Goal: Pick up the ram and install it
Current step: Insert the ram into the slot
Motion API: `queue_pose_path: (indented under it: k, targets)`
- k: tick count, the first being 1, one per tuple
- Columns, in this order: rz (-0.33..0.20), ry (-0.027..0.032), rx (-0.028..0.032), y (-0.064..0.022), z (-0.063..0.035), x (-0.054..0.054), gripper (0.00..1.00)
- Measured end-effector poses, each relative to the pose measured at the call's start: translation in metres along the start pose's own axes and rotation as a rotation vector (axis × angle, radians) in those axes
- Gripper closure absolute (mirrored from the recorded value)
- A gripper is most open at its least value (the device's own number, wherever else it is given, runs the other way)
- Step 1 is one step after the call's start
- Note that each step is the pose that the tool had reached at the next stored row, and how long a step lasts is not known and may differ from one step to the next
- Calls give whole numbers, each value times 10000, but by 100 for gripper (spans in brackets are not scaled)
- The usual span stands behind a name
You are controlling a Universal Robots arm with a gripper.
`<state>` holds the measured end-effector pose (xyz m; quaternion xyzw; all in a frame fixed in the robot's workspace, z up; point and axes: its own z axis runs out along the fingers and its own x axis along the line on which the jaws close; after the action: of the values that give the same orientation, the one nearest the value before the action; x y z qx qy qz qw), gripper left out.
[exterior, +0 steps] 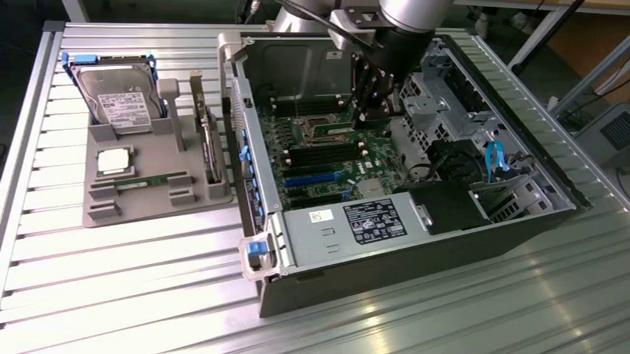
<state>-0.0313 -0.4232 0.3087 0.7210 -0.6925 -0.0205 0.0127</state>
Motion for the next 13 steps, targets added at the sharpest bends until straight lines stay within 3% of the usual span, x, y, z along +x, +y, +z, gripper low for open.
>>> queue_pose_path:
  k: [3, 13]
  targets:
    - [467, -22, 6, -1, 77, 0, 87]
    - [486, -23, 7, 33, 288, 1, 87]
